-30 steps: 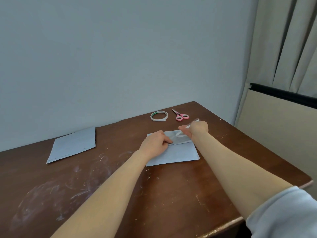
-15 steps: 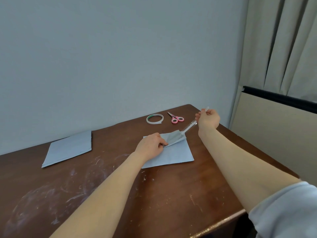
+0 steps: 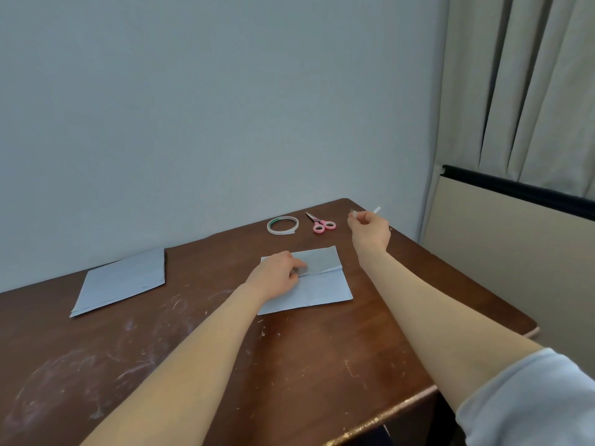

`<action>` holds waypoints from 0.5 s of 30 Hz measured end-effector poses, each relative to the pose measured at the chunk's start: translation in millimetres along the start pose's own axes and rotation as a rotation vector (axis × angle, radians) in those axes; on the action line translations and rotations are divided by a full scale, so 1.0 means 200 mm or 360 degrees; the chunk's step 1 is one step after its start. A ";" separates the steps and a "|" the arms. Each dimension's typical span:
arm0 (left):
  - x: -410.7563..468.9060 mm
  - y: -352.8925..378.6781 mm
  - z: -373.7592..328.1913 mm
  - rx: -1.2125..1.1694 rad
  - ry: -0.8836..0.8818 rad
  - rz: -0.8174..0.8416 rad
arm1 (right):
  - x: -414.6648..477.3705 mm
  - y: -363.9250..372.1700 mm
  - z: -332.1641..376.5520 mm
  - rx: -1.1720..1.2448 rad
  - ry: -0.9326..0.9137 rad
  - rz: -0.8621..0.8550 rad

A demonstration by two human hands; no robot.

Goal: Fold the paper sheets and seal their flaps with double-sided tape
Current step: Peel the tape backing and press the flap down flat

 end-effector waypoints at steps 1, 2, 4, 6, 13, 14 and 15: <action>0.00 0.00 0.00 -0.0038 -0.0012 -0.0017 | 0.00 0.01 -0.01 -0.0041 0.0004 0.0015; -0.01 -0.01 0.00 -0.0078 -0.0030 -0.0046 | -0.01 0.02 -0.02 -0.0068 0.0007 0.0021; -0.01 -0.05 0.01 -0.0082 -0.0047 -0.0140 | 0.00 0.03 -0.03 -0.0080 0.0011 0.0032; -0.01 -0.08 0.02 -0.0015 -0.0053 -0.0208 | 0.00 0.04 -0.03 -0.0062 0.0018 0.0035; 0.02 -0.15 0.02 -0.0176 -0.0216 -0.0352 | 0.03 0.03 -0.08 0.0348 0.0180 0.0147; 0.04 -0.16 0.00 -0.0321 -0.0221 -0.0394 | 0.02 0.01 -0.08 0.0440 0.0217 0.0173; 0.07 -0.17 -0.03 -0.0479 -0.0216 -0.0418 | 0.02 -0.01 -0.09 0.0517 0.0250 0.0202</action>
Point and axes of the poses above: each hand's wrist, its own x-axis towards the middle knuckle, its own y-axis out of the palm, z = x × y, the point moved 8 cm from there along x, towards the middle knuckle, and after that the axes turned 11 degrees about y, right-handed, at the moved point
